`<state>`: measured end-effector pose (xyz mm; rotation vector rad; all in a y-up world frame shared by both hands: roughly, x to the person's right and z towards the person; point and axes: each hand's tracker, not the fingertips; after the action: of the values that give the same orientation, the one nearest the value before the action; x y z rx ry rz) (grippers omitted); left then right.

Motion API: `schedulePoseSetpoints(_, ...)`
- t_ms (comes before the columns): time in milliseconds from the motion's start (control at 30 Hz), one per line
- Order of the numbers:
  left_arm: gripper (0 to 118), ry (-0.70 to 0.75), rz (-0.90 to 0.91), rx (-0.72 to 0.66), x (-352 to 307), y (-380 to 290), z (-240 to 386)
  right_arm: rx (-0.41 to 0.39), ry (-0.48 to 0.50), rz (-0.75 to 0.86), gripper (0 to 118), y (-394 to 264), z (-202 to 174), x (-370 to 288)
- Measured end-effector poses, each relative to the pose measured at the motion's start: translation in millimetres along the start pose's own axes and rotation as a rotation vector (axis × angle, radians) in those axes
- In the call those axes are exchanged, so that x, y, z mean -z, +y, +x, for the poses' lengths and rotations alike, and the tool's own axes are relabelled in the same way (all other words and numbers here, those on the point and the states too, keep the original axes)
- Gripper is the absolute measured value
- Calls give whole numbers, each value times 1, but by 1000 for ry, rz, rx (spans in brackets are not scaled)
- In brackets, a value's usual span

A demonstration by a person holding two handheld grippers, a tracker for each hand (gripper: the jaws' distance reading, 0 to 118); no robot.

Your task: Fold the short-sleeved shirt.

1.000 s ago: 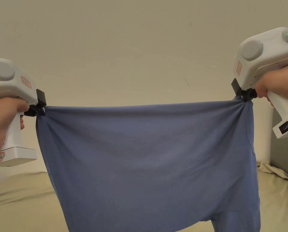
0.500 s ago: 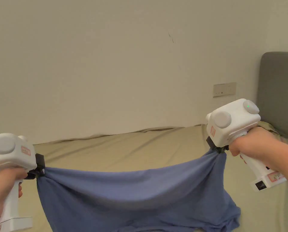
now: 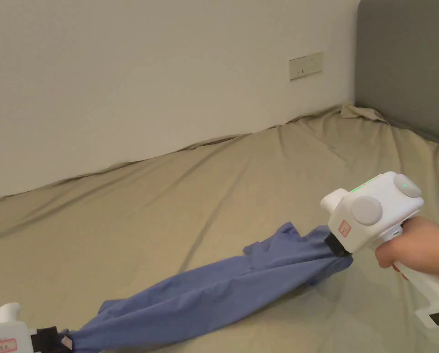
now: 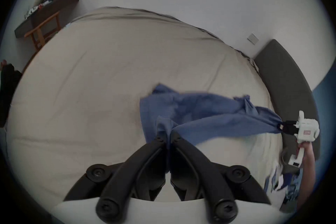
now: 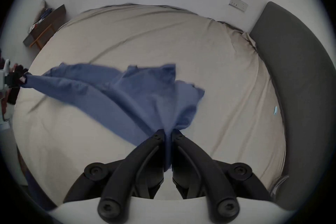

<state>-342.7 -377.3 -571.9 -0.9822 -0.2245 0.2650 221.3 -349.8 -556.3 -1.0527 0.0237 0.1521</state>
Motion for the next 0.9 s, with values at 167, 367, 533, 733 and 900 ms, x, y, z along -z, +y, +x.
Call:
schedulePoseSetpoints(167,0,-89,-15,-58,-40,-66,-24,14,39,7,8,-77,-1,-37)
schedulePoseSetpoints(367,0,-64,-39,25,-102,-124,-38,53,83,-50,8,-163,1,-70)
schedulePoseSetpoints(533,0,-44,-89,79,-138,-174,-38,67,87,-117,8,-225,1,-82)
schedulePoseSetpoints(733,0,-15,-188,95,-137,-228,-42,72,102,-220,8,-277,-4,-77)
schedulePoseSetpoints(900,0,74,-275,152,-107,-254,-52,34,73,-293,8,-293,-12,-66)
